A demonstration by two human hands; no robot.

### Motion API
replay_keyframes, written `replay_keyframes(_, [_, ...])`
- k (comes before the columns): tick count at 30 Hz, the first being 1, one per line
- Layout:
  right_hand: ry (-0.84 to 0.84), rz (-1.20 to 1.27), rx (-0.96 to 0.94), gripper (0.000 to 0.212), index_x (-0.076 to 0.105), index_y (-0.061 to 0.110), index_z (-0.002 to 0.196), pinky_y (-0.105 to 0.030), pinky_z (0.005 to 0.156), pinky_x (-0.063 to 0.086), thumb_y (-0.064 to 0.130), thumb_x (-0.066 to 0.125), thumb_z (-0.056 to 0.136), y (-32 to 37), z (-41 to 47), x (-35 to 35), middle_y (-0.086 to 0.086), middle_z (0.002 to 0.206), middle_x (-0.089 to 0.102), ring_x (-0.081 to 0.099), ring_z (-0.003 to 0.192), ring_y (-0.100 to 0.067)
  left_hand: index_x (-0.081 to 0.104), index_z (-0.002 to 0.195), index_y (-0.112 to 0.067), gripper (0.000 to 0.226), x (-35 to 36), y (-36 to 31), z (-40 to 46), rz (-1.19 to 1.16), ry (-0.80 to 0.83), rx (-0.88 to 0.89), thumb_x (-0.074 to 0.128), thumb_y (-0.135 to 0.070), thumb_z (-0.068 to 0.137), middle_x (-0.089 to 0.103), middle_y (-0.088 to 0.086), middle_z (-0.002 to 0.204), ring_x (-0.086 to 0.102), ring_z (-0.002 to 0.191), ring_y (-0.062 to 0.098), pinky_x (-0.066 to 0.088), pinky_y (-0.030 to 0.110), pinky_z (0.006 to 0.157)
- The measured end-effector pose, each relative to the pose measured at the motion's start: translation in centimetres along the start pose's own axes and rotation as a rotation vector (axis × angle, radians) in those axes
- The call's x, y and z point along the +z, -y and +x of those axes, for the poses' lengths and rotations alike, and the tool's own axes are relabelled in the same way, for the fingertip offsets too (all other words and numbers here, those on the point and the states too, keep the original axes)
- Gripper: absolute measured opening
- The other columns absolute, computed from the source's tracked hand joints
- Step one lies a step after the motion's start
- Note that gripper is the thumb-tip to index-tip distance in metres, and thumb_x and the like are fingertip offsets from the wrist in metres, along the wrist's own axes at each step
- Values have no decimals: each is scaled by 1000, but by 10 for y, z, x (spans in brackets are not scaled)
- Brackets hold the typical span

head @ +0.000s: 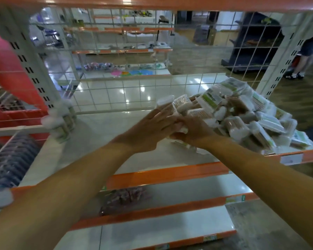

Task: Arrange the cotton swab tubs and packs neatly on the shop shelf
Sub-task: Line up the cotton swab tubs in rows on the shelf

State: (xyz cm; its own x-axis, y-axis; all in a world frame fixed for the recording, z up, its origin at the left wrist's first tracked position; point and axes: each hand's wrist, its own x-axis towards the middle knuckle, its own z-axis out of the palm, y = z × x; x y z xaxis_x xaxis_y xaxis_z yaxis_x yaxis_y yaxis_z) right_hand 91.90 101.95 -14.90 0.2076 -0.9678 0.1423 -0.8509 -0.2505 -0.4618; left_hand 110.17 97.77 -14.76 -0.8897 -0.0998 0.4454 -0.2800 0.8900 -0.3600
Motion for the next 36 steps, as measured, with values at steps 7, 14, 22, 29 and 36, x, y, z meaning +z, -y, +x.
replay_keyframes(7, [-378, -161, 38, 39, 55, 13, 113, -26, 72, 42, 40, 59, 86, 44, 21, 37, -5, 103, 65, 60, 92, -22, 40, 133, -4, 73, -14, 19, -45, -85, -124, -527, 63, 5, 65, 45, 18, 132, 35, 124, 32, 37, 47, 102])
replay_keyframes(14, [-403, 115, 103, 37, 58, 10, 105, -37, 77, 48, 41, 61, 85, 98, 34, 90, -6, 97, 63, 59, 88, -22, 46, 120, -12, 44, -18, -18, -79, -816, -457, -1421, 68, -14, 82, 54, -2, 108, 53, 96, 12, 48, 22, 80])
replay_keyframes(22, [-212, -25, 77, 41, 46, 15, 122, -33, 90, 31, 29, 57, 85, 148, 34, 140, -2, 122, 52, 45, 113, -22, 38, 104, -21, 49, -24, -28, -123, -830, -620, -1606, 76, -14, 73, 49, -15, 91, 53, 83, 7, 44, 9, 65])
replay_keyframes(29, [-70, -189, -110, 61, 36, 14, 136, -36, 100, 24, 50, 48, 88, 171, 38, 153, -5, 133, 46, 37, 125, -25, 44, 118, -16, 49, -43, -15, -172, -649, -474, -1585, 72, -19, 78, 51, -7, 104, 49, 93, 9, 40, 18, 74])
replay_keyframes(36, [-66, -137, -150, 49, 52, 13, 123, -36, 92, 34, 49, 50, 89, 174, 50, 161, -6, 114, 63, 54, 109, -27, 48, 121, -12, 53, -56, 32, -223, -601, -324, -1570, 74, -18, 76, 54, -4, 103, 55, 96, 16, 42, 19, 73])
